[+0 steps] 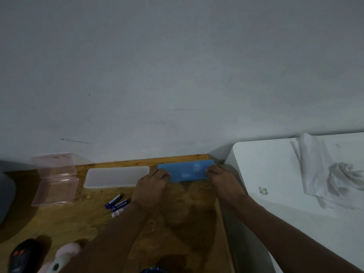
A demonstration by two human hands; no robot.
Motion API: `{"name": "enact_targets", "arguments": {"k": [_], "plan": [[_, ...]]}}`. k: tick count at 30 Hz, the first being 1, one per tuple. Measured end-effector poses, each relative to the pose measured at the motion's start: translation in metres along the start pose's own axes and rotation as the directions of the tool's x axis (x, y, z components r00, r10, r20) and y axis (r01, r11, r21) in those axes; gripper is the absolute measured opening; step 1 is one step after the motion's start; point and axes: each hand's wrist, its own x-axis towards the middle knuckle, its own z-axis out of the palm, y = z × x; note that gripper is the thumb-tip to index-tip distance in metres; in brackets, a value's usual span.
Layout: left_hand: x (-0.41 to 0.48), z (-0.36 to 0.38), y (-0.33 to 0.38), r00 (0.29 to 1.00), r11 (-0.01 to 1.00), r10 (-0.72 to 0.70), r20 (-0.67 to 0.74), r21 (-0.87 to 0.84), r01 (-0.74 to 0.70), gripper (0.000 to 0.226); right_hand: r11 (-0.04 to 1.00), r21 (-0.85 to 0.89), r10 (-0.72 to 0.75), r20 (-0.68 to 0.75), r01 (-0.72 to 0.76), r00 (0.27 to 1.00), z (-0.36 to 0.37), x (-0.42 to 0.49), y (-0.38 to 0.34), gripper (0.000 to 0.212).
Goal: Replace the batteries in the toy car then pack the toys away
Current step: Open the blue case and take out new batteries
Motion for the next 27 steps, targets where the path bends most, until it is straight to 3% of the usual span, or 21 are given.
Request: {"name": "enact_targets", "arguments": {"k": [7,14,18,20,23,27], "plan": [[-0.007,-0.009,0.01,0.995,0.999,-0.037,0.091,-0.03,0.04,0.044,0.989,0.1,0.099,0.069,-0.105,0.993,-0.002,-0.004,-0.007,0.055],[-0.01,-0.022,0.014,0.994,0.998,-0.07,0.085,0.004,0.07,0.054,0.996,-0.071,0.056,0.072,-0.051,0.996,-0.015,-0.015,-0.019,0.056],[-0.026,-0.033,0.017,0.989,0.981,-0.112,0.093,-0.147,0.125,0.053,0.997,-0.056,0.046,0.029,-0.044,0.999,-0.022,-0.03,-0.034,0.046],[-0.04,-0.037,0.021,0.981,0.941,-0.172,0.086,-0.282,0.189,0.045,0.998,0.041,0.037,0.004,-0.038,0.999,-0.023,-0.042,-0.045,0.037],[-0.072,-0.048,0.026,0.951,0.827,-0.277,0.136,-0.471,0.308,0.038,0.93,0.357,0.094,0.001,-0.088,0.996,-0.025,-0.069,-0.071,0.025],[-0.124,-0.059,0.033,0.918,0.781,-0.358,0.171,-0.484,0.395,0.049,0.882,0.463,0.115,-0.027,-0.089,0.993,-0.02,-0.113,-0.105,0.028]]}}
